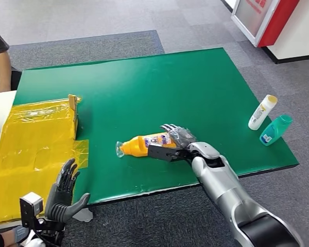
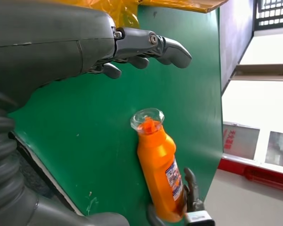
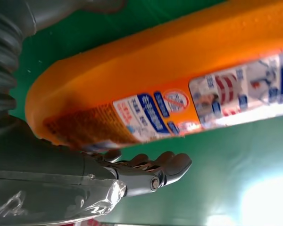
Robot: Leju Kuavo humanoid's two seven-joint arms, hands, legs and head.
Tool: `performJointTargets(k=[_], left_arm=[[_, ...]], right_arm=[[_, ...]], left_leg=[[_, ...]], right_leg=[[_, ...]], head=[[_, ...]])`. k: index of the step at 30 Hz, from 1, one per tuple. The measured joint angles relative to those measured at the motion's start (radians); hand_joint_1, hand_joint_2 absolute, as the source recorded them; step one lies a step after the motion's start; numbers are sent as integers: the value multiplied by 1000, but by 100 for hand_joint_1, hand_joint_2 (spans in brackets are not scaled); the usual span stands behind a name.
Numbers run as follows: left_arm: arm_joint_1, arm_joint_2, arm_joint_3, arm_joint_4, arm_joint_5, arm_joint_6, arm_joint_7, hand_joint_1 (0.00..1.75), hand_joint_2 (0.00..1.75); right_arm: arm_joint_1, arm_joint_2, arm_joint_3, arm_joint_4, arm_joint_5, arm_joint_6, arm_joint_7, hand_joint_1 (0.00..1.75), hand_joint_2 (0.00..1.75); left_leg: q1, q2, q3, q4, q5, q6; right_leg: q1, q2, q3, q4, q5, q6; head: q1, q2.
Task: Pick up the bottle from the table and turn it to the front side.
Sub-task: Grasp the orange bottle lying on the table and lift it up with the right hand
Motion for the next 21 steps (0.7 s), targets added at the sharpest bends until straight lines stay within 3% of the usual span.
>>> performJointTargets(k=[2,8,15,17,21], left_arm=[[-7,6,-5,12,4,1,-5,0,175],[-20,20,-17,46,15,5,-19,0,175],[-22,32,-19,69,20,10,-31,0,175],[-16,33,-18,70,23,14,-34,0,175],[14,25,-11,42,24,18,-34,0,175]], right_arm=[[-30,0,14,56,5,-2,2,175,175],[-109,-3,43,186,1,3,-23,175,175],[-127,-15,54,220,-42,-28,-72,175,175],[-87,-21,54,161,-93,-65,-90,175,175],[61,-19,35,-104,-231,-94,-93,175,175]], left_leg=[[0,0,0,0,0,0],[0,0,1,0,0,0],[0,0,1,0,1,0],[0,-1,1,0,1,0],[0,-1,0,0,0,0]], right_leg=[[0,0,0,0,0,0],[0,0,0,0,0,0],[0,0,1,0,0,0],[0,0,1,0,0,0],[0,0,0,0,-1,0]], head=[[0,0],[0,0],[0,0],[0,0],[0,0]])
